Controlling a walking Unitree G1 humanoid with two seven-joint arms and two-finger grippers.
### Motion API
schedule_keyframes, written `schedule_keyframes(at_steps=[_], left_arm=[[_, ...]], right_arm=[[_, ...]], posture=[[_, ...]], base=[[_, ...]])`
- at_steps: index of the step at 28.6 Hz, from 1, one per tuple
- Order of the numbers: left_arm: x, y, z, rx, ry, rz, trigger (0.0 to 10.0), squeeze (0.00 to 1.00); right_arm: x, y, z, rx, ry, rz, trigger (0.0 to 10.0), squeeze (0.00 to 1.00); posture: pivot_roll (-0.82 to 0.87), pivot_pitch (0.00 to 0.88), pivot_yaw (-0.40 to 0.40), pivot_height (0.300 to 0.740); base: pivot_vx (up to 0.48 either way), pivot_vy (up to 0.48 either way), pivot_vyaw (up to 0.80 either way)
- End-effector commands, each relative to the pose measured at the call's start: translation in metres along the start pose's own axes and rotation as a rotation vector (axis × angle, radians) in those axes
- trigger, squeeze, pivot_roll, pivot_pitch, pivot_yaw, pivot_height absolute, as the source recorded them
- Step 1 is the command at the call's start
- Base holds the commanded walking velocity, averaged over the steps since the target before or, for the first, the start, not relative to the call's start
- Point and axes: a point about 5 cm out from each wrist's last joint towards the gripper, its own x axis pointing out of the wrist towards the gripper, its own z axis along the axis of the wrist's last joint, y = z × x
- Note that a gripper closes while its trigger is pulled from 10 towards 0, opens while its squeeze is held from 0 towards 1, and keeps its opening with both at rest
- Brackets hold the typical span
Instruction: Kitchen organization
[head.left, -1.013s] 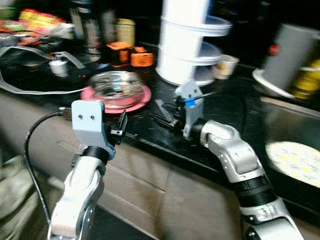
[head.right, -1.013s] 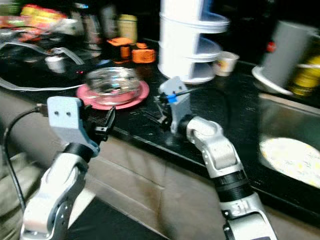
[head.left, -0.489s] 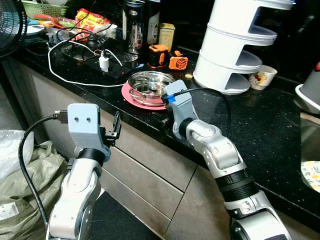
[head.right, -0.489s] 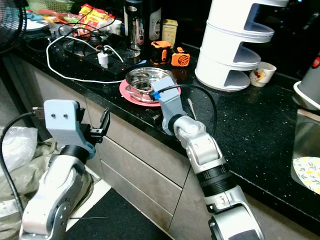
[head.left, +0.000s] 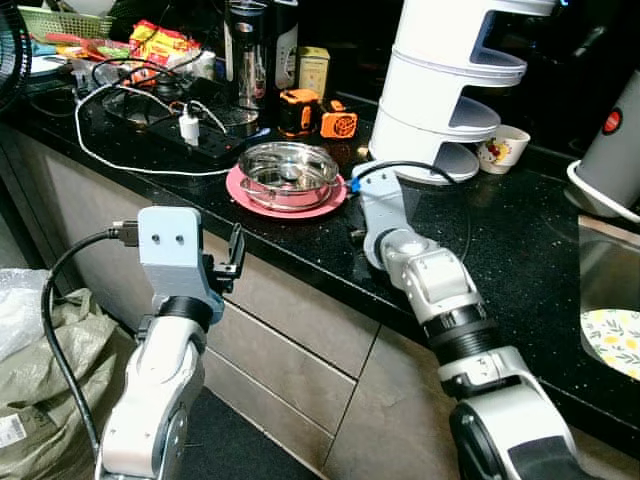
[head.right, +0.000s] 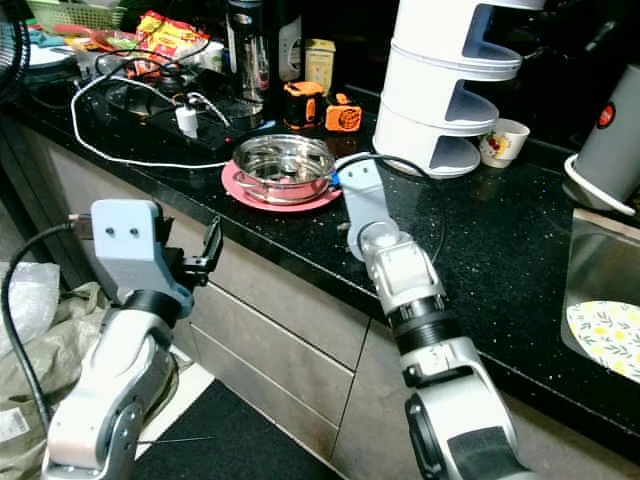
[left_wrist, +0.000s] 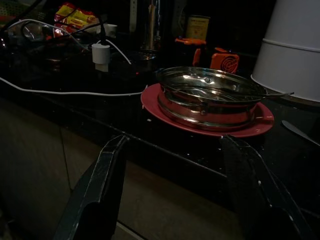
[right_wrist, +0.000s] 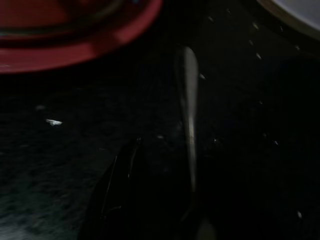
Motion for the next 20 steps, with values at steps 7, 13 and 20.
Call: schedule_keyframes(at_steps=[7, 13, 20], left_arm=[[-0.001, -0.003, -0.003, -0.009, 0.016, -0.004, 10.0, 0.0], [-0.002, -0.003, -0.002, -0.02, 0.019, 0.001, 10.0, 0.0], [-0.004, -0.001, -0.002, -0.034, 0.023, 0.017, 10.0, 0.0]], right_arm=[[0.006, -0.022, -0.006, 0.079, 0.118, -0.055, 10.0, 0.0], [0.007, -0.023, -0.019, 0.106, 0.243, -0.005, 0.0, 0.0], [0.006, -0.021, -0.034, 0.19, 0.351, 0.094, 0.0, 0.0]], posture=[[0.05, 0.0, -0.116, 0.74], [0.04, 0.0, -0.13, 0.74], [0.03, 0.0, -0.137, 0.74]], base=[[0.0, 0.0, 0.0], [0.0, 0.0, 0.0], [0.0, 0.0, 0.0]])
